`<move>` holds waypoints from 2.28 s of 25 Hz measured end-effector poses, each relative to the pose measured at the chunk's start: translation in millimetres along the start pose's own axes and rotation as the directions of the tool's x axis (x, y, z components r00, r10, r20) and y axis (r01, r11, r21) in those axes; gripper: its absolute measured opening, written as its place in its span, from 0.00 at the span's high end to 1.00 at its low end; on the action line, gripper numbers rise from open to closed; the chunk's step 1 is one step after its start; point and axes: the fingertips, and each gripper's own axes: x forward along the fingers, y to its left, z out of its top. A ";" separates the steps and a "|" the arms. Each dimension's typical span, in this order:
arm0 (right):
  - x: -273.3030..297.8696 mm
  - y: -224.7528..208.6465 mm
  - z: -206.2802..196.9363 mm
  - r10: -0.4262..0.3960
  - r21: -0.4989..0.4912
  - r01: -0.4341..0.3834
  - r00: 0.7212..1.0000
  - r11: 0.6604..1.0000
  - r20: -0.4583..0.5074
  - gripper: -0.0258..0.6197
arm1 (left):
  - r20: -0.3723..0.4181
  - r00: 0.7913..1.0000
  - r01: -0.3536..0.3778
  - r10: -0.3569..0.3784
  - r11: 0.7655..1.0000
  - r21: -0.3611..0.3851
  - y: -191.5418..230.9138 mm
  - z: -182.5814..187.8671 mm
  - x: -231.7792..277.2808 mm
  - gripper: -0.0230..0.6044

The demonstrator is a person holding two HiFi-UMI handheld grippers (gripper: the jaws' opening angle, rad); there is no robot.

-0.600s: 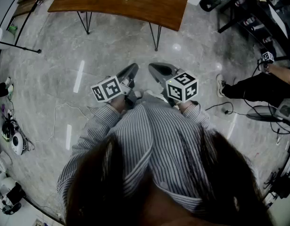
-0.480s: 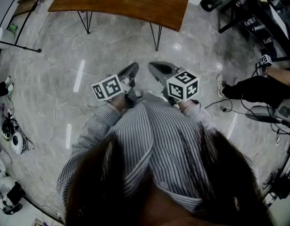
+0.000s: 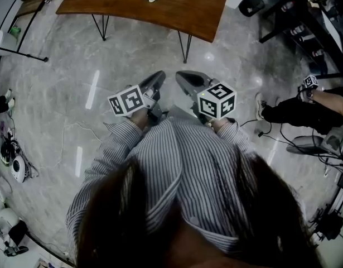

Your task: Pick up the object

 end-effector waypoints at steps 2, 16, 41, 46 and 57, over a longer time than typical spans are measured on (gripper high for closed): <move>-2.9 -5.1 1.8 -0.007 0.000 0.007 1.000 1.000 0.009 0.96 | 0.007 1.000 0.023 -0.023 1.000 -0.012 -2.0 -2.3 5.2 0.96; 15.3 -30.5 -3.0 0.061 0.014 -0.061 0.997 0.998 -0.038 0.96 | 0.065 0.997 0.041 -0.045 0.997 0.058 9.1 18.3 35.1 0.96; 257.1 -199.5 203.3 -0.162 -0.034 0.162 0.987 0.986 0.011 0.96 | -0.118 0.992 0.090 -0.052 0.937 0.338 117.6 308.4 158.3 0.96; 268.5 -217.2 195.7 -0.178 -0.033 0.176 0.982 0.984 -0.060 0.96 | -0.148 0.988 0.085 -0.033 0.929 0.360 129.0 308.1 175.3 0.96; 287.8 -245.0 196.0 -0.134 -0.087 0.122 0.978 0.989 -0.157 0.92 | -0.076 0.997 0.033 -0.015 0.966 0.255 147.6 316.7 195.4 0.96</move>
